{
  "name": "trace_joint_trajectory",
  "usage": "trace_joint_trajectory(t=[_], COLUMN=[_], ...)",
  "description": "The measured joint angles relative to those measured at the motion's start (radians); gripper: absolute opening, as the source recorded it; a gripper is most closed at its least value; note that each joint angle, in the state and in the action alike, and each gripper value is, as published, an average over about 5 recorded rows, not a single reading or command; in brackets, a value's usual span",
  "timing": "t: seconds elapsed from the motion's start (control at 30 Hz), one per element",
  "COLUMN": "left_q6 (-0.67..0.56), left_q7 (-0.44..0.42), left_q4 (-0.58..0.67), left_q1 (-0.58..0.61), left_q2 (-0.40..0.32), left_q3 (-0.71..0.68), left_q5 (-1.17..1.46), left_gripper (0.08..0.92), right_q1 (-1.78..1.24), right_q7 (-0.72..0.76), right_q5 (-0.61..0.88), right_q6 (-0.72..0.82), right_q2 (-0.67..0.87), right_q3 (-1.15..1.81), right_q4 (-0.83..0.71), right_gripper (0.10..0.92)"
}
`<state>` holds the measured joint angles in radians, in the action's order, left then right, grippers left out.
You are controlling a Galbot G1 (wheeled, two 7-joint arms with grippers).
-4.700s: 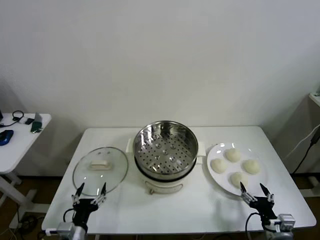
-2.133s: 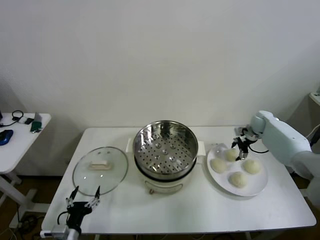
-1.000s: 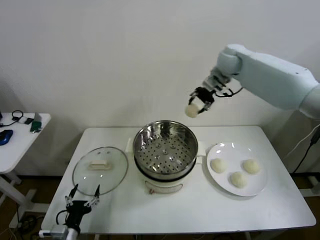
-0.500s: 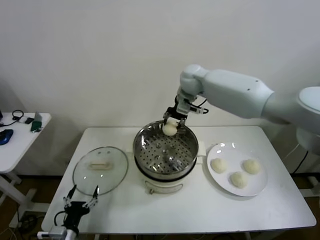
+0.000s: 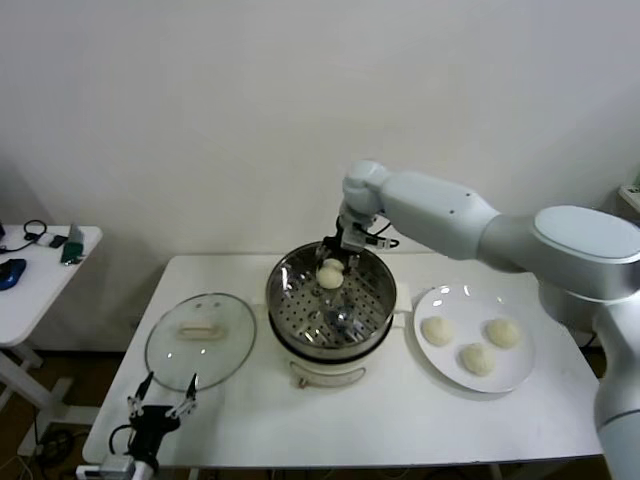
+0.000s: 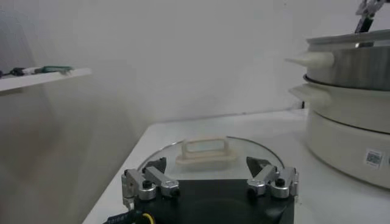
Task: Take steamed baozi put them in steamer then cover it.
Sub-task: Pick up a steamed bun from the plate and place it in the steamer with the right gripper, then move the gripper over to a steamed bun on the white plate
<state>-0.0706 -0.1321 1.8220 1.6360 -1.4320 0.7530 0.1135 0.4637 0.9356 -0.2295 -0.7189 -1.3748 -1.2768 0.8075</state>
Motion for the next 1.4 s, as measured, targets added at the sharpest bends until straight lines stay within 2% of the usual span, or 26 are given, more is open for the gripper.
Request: trace_joint_trajectory(t=[0.2,0.43,0.6,0.8,1.1,1.4], left_q6=[0.001,0.007,0.011,0.009,0.008,0.008], left_q7=[0.000,-0.004,-0.006,-0.006,-0.005,-0.007], left_q4=[0.005,0.009,0.018,0.020,0.024,0.032], left_q1=[-0.001,-0.003,-0.002,-0.002,-0.010,0.000], left_q2=[-0.002,-0.012,-0.018,-0.016,-0.015,-0.019], left_q3=[-0.003,-0.009,-0.014,-0.017,-0.006,0.009], left_q5=[-0.002,-0.014,-0.023,-0.021,-0.011,-0.011], left_gripper=[0.823,0.823,0.823,0.823,0.823,0.823], right_q1=[0.015,0.149,0.291,0.425,0.407,0.232], right_q7=[0.018,0.098,0.151,0.163,0.065,-0.012], right_q5=[0.069,0.357,0.605,0.789,0.867,0.818], right_q6=[-0.012,0.083,0.242,0.447,0.714,0.856], right_q2=[-0.002,0.068,0.179,0.344,0.562,0.618], right_q3=[-0.015,-0.120,-0.243,-0.413,-0.523,-0.452], right_q4=[-0.015,0.066,0.158,0.279,0.459,0.479], right_gripper=[0.798,0.822,0.823,0.823,0.823,0.823])
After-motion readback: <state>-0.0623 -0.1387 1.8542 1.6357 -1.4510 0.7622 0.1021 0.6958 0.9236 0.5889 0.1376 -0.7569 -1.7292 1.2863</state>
